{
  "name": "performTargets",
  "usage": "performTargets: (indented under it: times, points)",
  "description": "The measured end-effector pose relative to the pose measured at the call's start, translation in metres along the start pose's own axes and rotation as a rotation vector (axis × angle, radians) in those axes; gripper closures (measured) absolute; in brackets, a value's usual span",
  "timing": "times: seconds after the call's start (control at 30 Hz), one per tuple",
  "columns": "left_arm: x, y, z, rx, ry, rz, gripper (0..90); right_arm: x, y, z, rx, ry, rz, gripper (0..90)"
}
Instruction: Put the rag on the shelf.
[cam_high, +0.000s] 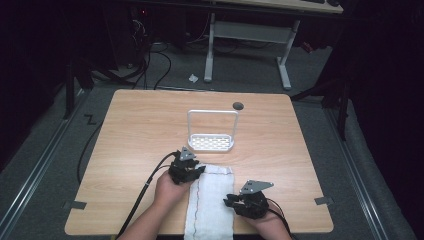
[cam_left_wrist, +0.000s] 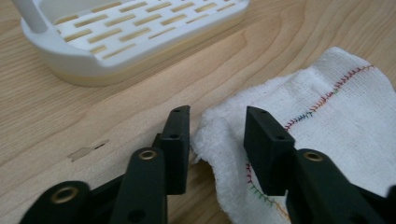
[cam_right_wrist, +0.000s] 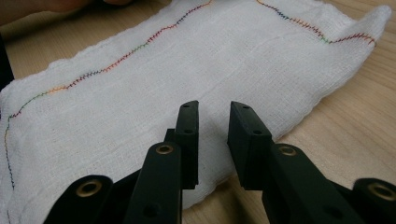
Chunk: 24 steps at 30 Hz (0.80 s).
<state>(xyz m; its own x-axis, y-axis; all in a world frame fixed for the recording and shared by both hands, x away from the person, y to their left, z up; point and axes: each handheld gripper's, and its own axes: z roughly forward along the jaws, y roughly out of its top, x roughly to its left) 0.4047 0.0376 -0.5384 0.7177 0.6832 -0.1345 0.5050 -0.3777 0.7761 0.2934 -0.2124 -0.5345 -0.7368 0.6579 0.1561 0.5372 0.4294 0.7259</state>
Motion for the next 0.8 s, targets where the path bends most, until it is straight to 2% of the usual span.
performTargets:
  times: [0.03,0.07,0.1,0.13,0.17,0.2,0.23,0.33,0.4,0.5,0.53,0.57,0.67,0.8]
  points:
    - [-0.001,0.0,0.001,0.0,-0.011,-0.012,70.1,0.0,0.001,0.0,0.001,-0.001,0.002,72.7]
    - [-0.001,0.0,0.001,0.0,-0.011,-0.012,72.2,0.0,0.001,0.0,0.001,-0.001,0.002,72.7]
    - [-0.002,0.0,0.001,0.0,-0.016,-0.019,74.6,-0.001,0.003,-0.002,-0.024,-0.03,-0.01,69.6]
    - [-0.002,-0.001,0.001,0.0,-0.022,-0.027,74.6,-0.001,0.003,-0.002,-0.024,-0.03,-0.01,69.6]
    - [-0.002,-0.001,0.001,0.0,-0.027,-0.035,76.3,-0.003,0.005,-0.003,-0.042,-0.061,-0.011,69.4]
    - [-0.001,-0.001,0.0,0.001,-0.029,-0.047,78.8,-0.012,0.011,-0.004,-0.081,-0.096,0.034,67.0]
    - [-0.001,-0.001,0.0,0.001,-0.033,-0.05,79.1,-0.018,0.014,-0.004,-0.091,-0.12,0.054,65.6]
    - [0.001,-0.002,0.0,0.001,-0.042,-0.065,80.1,-0.037,0.023,0.002,-0.114,-0.136,0.138,61.0]
    - [0.002,-0.002,0.0,0.0,-0.049,-0.073,80.2,-0.04,0.026,0.004,-0.115,-0.149,0.151,60.5]
    - [0.0,-0.002,0.0,0.0,-0.04,-0.06,79.8,-0.047,0.039,0.016,-0.101,-0.197,0.144,58.9]
    - [0.0,-0.002,0.0,0.0,-0.04,-0.06,79.8,-0.047,0.039,0.016,-0.101,-0.197,0.144,58.9]
    - [0.001,-0.002,0.0,0.001,-0.042,-0.063,79.8,-0.051,0.043,0.023,-0.078,-0.211,0.15,59.1]
    - [0.001,-0.002,0.0,0.001,-0.042,-0.062,79.8,-0.056,0.047,0.029,-0.061,-0.206,0.165,59.1]
    - [0.001,-0.002,0.0,0.001,-0.043,-0.064,79.8,-0.055,0.045,0.032,-0.043,-0.208,0.174,62.7]
